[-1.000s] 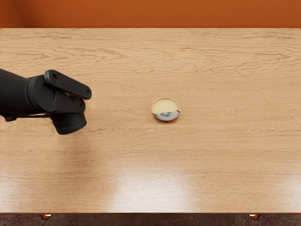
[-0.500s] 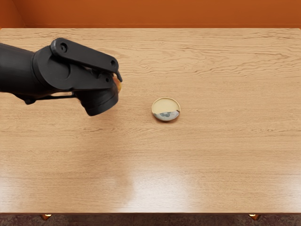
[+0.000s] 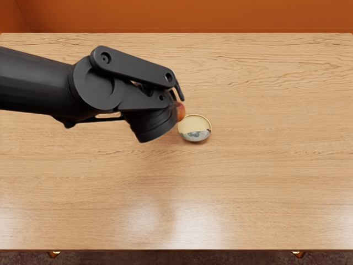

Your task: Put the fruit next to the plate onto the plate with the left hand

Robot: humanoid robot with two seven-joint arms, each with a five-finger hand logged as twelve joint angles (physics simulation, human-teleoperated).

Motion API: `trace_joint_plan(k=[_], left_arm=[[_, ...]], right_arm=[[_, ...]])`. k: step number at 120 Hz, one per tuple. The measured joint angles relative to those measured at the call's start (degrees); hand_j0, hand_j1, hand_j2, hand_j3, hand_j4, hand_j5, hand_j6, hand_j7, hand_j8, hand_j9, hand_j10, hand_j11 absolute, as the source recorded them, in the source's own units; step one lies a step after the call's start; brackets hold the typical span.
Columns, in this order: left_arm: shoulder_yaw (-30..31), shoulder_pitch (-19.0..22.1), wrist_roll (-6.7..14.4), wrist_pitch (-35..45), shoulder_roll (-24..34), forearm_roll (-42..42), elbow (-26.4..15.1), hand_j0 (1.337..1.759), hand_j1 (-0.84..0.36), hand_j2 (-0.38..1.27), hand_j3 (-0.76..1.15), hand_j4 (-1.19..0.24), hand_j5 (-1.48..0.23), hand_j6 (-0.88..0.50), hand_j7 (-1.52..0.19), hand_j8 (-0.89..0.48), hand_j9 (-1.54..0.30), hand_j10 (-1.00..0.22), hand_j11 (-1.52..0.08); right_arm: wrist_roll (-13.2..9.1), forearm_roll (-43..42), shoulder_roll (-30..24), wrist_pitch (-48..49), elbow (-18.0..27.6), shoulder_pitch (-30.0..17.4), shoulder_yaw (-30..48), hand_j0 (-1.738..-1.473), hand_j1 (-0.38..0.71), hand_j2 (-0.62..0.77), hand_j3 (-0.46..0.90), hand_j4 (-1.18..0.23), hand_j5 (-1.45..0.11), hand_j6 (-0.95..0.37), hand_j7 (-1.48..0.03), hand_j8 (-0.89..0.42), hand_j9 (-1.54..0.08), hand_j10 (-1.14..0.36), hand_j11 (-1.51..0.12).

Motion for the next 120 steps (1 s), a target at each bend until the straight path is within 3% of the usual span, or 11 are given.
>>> trace_joint_plan(k=[38,88,98,120], left_arm=[[-1.44,1.36,0.03,0.04,0.0,-0.45,0.96,1.657,-0.4,0.66,0.0,-0.72,-1.01,-0.47,-0.99,-0.51,-0.97,-0.73,-0.98],[-4.75,3.69,0.03,0.11,0.0,-0.35,3.56,1.658,-0.45,0.54,0.0,-0.73,-0.98,-0.67,-0.98,-0.53,-0.97,-0.74,-0.97],[-5.38,4.3,0.04,0.14,0.0,-0.25,3.56,1.658,-0.45,0.43,0.0,-0.72,-0.96,-0.68,-0.95,-0.56,-0.95,-0.72,-0.95],[-7.85,5.74,0.06,0.15,0.0,-0.26,4.12,1.658,-0.21,0.22,0.0,-0.48,-0.64,-0.47,-0.64,-0.42,-0.64,-0.49,-0.64]], right_arm=[[0.0,-0.01,0.0,-0.01,0.01,0.0,-0.02,-1.658,-0.31,-0.01,0.0,-0.03,-0.05,-0.04,-0.05,-0.03,-0.05,-0.03,-0.05],[0.02,-0.01,0.0,-0.01,0.01,0.01,-0.07,-1.658,-0.31,-0.01,0.0,-0.03,-0.05,-0.04,-0.05,-0.03,-0.05,-0.03,-0.05],[0.01,-0.01,0.0,-0.01,0.01,0.01,-0.07,-1.658,-0.31,-0.01,0.0,-0.03,-0.05,-0.04,-0.05,-0.03,-0.05,-0.03,-0.05],[0.01,-0.01,0.0,-0.01,0.01,0.01,-0.07,-1.658,-0.31,-0.01,0.0,-0.03,-0.05,-0.04,-0.05,-0.03,-0.05,-0.03,-0.05]])
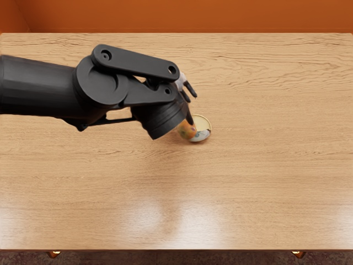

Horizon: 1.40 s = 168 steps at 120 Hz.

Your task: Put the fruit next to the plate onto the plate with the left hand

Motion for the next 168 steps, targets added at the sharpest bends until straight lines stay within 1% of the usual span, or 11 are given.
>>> trace_joint_plan(k=[30,44,56,63,77,95,109,121,138,151,168], left_arm=[[-1.95,0.66,0.0,0.0,0.0,0.12,0.05,1.658,-0.03,0.1,0.0,-0.32,-0.42,-0.32,-0.42,-0.3,-0.42,-0.32,-0.42],[-4.01,0.72,0.0,0.0,0.16,0.47,-2.89,1.658,0.01,0.08,0.0,-0.29,-0.38,-0.29,-0.38,-0.28,-0.38,-0.29,-0.38],[-6.38,1.52,0.0,-0.86,7.83,2.06,-7.69,1.658,0.02,0.07,0.0,-0.28,-0.36,-0.28,-0.36,-0.27,-0.36,-0.28,-0.36],[-8.13,3.72,0.0,-3.56,14.05,3.33,-9.89,1.658,0.03,0.06,0.0,-0.27,-0.35,-0.27,-0.35,-0.27,-0.35,-0.27,-0.35],[-16.07,16.4,0.0,-15.37,29.36,7.67,-12.35,1.658,0.04,0.06,0.0,-0.26,-0.34,-0.26,-0.34,-0.26,-0.34,-0.26,-0.34],[-29.2,27.98,0.0,-34.3,46.49,11.46,-14.12,1.658,0.04,0.05,0.0,-0.26,-0.34,-0.26,-0.34,-0.26,-0.34,-0.26,-0.34],[-42.89,42.64,0.0,-49.87,53.26,12.25,-14.61,1.658,0.04,0.05,0.0,-0.26,-0.33,-0.26,-0.33,-0.26,-0.33,-0.26,-0.33],[-54.96,51.91,0.0,-61.22,55.78,12.43,-14.62,1.658,0.04,0.05,0.0,-0.26,-0.33,-0.26,-0.33,-0.26,-0.33,-0.26,-0.33],[-67.35,59.58,0.0,-67.78,56.86,11.63,-12.79,1.658,0.04,0.05,0.0,-0.26,-0.33,-0.26,-0.33,-0.26,-0.33,-0.26,-0.33],[-71.68,60.28,0.0,-69.24,56.64,8.8,-9.08,1.658,0.05,0.05,0.0,-0.25,-0.33,-0.25,-0.33,-0.25,-0.33,-0.25,-0.33],[-72.93,60.63,0.0,-69.84,56.05,3.61,-6.37,1.658,0.05,0.05,0.0,-0.25,-0.33,-0.25,-0.33,-0.25,-0.33,-0.25,-0.33]], right_arm=[[0.01,0.0,0.0,0.0,-0.01,0.07,0.03,-1.658,-0.31,-0.01,0.0,-0.03,-0.05,-0.04,-0.05,-0.03,-0.05,-0.03,-0.05],[0.0,0.0,0.0,0.0,-0.02,0.07,0.04,-1.658,-0.31,-0.01,0.0,-0.03,-0.05,-0.04,-0.05,-0.03,-0.05,-0.03,-0.05],[-0.01,0.0,0.0,0.0,-0.02,0.08,0.07,-1.658,-0.31,-0.01,0.0,-0.03,-0.05,-0.04,-0.05,-0.03,-0.05,-0.03,-0.05],[-0.02,0.0,0.0,0.0,-0.03,0.08,0.07,-1.658,-0.31,-0.01,0.0,-0.03,-0.05,-0.04,-0.05,-0.03,-0.05,-0.03,-0.05],[-0.03,0.0,0.0,0.0,-0.06,0.08,0.08,-1.658,-0.31,-0.01,0.0,-0.03,-0.05,-0.04,-0.05,-0.03,-0.05,-0.03,-0.05],[-0.05,0.0,0.0,0.0,-0.06,0.08,0.08,-1.658,-0.31,-0.01,0.0,-0.03,-0.05,-0.04,-0.05,-0.03,-0.05,-0.03,-0.05],[-0.06,0.0,0.0,0.0,-0.02,0.08,0.06,-1.658,-0.31,-0.01,0.0,-0.03,-0.05,-0.04,-0.05,-0.03,-0.05,-0.03,-0.05],[-0.06,0.0,0.0,0.0,-0.01,0.07,0.06,-1.658,-0.31,-0.01,0.0,-0.04,-0.05,-0.04,-0.05,-0.03,-0.05,-0.03,-0.05],[-0.06,0.0,0.0,0.0,0.0,0.07,0.04,-1.658,-0.31,-0.01,0.0,-0.04,-0.05,-0.04,-0.05,-0.03,-0.05,-0.03,-0.05],[-0.06,0.0,0.0,0.0,0.0,0.04,0.05,-1.658,-0.31,-0.01,0.0,-0.03,-0.05,-0.04,-0.05,-0.03,-0.05,-0.03,-0.05],[-0.06,0.06,0.0,0.0,0.0,0.02,0.07,-1.658,-0.31,-0.01,0.0,-0.03,-0.05,-0.04,-0.05,-0.03,-0.05,-0.03,-0.05]])
